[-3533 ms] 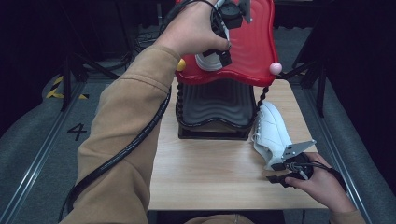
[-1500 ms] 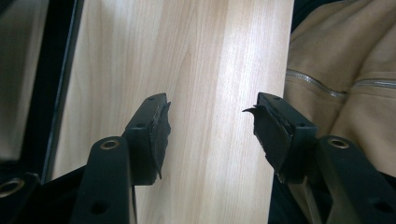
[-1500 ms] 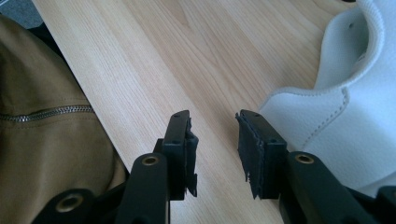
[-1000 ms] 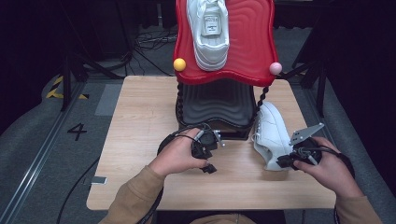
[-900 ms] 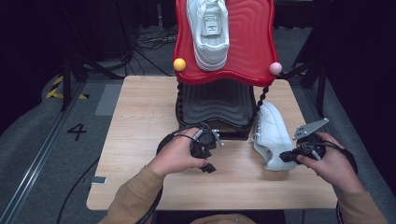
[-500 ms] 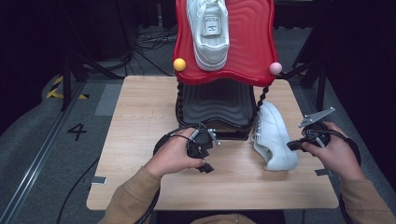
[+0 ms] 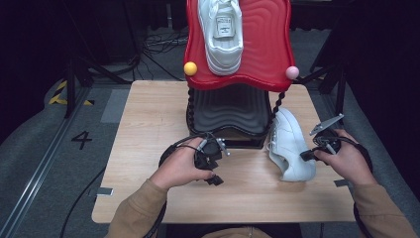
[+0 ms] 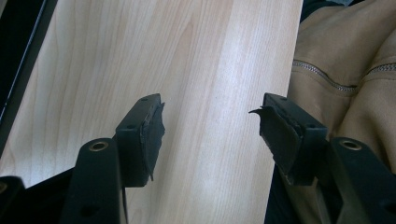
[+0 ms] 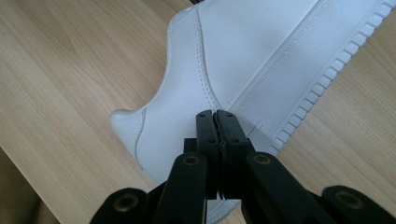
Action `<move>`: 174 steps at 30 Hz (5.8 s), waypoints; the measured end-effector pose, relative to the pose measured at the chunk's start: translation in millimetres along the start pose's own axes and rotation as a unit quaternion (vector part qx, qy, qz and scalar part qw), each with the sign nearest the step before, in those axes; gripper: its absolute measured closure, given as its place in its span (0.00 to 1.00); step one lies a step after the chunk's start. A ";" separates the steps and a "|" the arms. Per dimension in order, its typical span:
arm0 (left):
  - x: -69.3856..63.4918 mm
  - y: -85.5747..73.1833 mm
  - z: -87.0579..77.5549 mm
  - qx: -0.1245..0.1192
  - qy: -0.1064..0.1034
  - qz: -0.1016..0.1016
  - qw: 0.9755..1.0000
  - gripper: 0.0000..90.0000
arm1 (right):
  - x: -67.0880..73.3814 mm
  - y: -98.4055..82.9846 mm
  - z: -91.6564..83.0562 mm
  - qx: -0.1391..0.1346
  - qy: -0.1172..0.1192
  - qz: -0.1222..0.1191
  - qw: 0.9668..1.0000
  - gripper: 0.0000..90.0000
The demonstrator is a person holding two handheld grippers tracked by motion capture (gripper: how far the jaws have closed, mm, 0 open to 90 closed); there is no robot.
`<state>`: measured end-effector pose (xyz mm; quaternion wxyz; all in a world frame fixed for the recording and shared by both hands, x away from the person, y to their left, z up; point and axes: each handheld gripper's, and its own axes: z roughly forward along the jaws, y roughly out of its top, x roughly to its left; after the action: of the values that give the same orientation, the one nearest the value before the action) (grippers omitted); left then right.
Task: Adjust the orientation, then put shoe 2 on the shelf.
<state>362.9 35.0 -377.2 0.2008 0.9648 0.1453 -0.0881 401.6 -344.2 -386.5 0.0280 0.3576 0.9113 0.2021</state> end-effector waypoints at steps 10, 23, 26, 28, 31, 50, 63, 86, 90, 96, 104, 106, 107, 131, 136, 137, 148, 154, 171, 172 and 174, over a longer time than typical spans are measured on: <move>0.2 -0.9 2.3 0.003 -0.004 0.001 1.000 0.45 | -3.5 -1.5 0.2 0.000 0.006 0.003 1.000 1.00; 2.0 -1.4 1.9 -0.005 -0.009 -0.002 1.000 0.44 | -30.2 -24.1 -14.7 -0.007 -0.017 0.041 0.999 1.00; 1.8 -1.2 1.3 -0.008 -0.015 0.000 1.000 0.44 | -38.2 -30.6 -16.2 0.002 -0.033 0.050 0.998 1.00; 1.9 -1.2 1.0 -0.009 -0.016 0.002 1.000 0.44 | -40.7 -32.5 -16.3 0.003 -0.035 0.056 0.998 1.00; 2.0 -1.4 1.4 -0.008 -0.016 -0.001 1.000 0.44 | -49.5 -39.5 -16.4 0.009 -0.044 0.066 0.997 1.00; 6.9 -2.0 6.2 -0.009 -0.022 -0.010 1.000 0.43 | -73.7 -62.6 -15.8 0.030 -0.057 0.100 0.993 1.00; 6.4 -1.6 6.3 -0.005 -0.018 -0.009 1.000 0.43 | -43.6 -38.0 -43.2 0.023 -0.044 0.028 0.998 0.95; 8.5 -8.2 7.6 0.002 -0.019 -0.019 1.000 0.42 | -16.7 -9.2 -1.6 0.107 0.025 -0.102 0.989 0.71; 8.4 -9.3 7.2 -0.001 -0.018 -0.019 1.000 0.42 | -21.1 -12.3 8.8 0.124 0.041 -0.101 0.986 0.71; 8.1 -10.2 8.1 0.002 -0.019 -0.022 1.000 0.42 | -22.9 -18.0 26.4 0.154 0.060 -0.109 0.980 0.73; 7.6 -9.6 9.9 0.002 -0.022 -0.024 0.999 0.42 | -23.5 -16.1 31.9 0.182 0.065 -0.125 0.973 0.76; 7.5 -10.0 9.5 0.001 -0.022 -0.022 1.000 0.42 | -21.4 -13.8 33.5 0.195 0.069 -0.129 0.970 0.76; 7.9 -10.3 8.8 0.002 -0.021 -0.021 1.000 0.42 | -20.5 -12.8 34.6 0.199 0.068 -0.135 0.968 0.76; 9.1 -17.2 5.8 -0.005 -0.018 -0.033 0.999 0.42 | -11.8 -3.1 27.7 0.190 0.090 -0.174 0.962 0.89; 8.7 -19.3 3.9 -0.006 -0.017 -0.033 0.999 0.42 | -4.9 7.5 12.9 0.185 0.078 -0.189 0.961 0.89; 8.1 -20.6 3.7 -0.010 -0.017 -0.037 0.999 0.42 | -2.2 13.3 3.9 0.178 0.078 -0.191 0.962 0.89; 8.3 -30.0 -0.3 -0.014 -0.013 -0.047 0.999 0.42 | 9.7 41.8 -42.9 0.171 0.064 -0.191 0.964 0.89; 8.1 -33.6 -1.1 -0.017 -0.012 -0.054 0.998 0.42 | 15.6 58.7 -71.5 0.161 0.055 -0.194 0.966 0.89; 8.7 -37.5 -3.9 -0.022 -0.012 -0.056 0.998 0.42 | 28.1 97.4 -135.2 0.147 0.034 -0.196 0.969 0.89; 8.7 -38.0 -3.8 -0.024 -0.013 -0.058 0.998 0.42 | 28.1 97.4 -135.2 0.147 0.034 -0.196 0.969 0.89; 9.4 -39.2 -4.4 -0.023 -0.014 -0.059 0.998 0.42 | 29.3 103.1 -145.3 0.144 0.029 -0.197 0.969 0.89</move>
<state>359.8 73.5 -389.6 0.2198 0.9483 0.2008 -0.1100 417.4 -307.0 -210.5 -0.0114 0.1657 0.9836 0.0698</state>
